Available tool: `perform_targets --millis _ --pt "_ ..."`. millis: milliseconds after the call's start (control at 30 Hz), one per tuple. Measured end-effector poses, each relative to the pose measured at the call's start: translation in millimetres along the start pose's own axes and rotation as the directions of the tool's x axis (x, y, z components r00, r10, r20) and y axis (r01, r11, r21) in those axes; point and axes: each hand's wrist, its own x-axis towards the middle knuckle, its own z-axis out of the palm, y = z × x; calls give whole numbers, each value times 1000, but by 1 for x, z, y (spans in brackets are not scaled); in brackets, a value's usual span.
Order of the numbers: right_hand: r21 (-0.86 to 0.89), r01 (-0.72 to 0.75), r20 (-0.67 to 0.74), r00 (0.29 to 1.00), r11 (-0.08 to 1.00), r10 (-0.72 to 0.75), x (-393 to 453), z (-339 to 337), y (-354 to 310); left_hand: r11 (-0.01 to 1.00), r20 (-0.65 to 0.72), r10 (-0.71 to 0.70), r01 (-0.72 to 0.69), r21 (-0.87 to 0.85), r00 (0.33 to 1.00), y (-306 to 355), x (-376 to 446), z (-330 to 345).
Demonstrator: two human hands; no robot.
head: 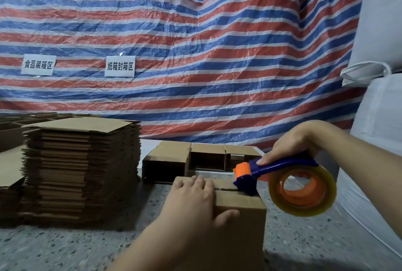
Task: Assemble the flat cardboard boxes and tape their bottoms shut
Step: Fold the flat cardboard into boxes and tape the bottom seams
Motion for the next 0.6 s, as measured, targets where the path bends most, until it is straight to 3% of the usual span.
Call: perform_targets --millis 333,600 --pt "35 -77 8 997 996 77 -19 -3 49 1000 -6 28 -28 3 1000 -4 -1 3" --pt "43 -97 8 995 994 97 -7 15 52 993 160 87 -74 -90 983 -5 7 -17"
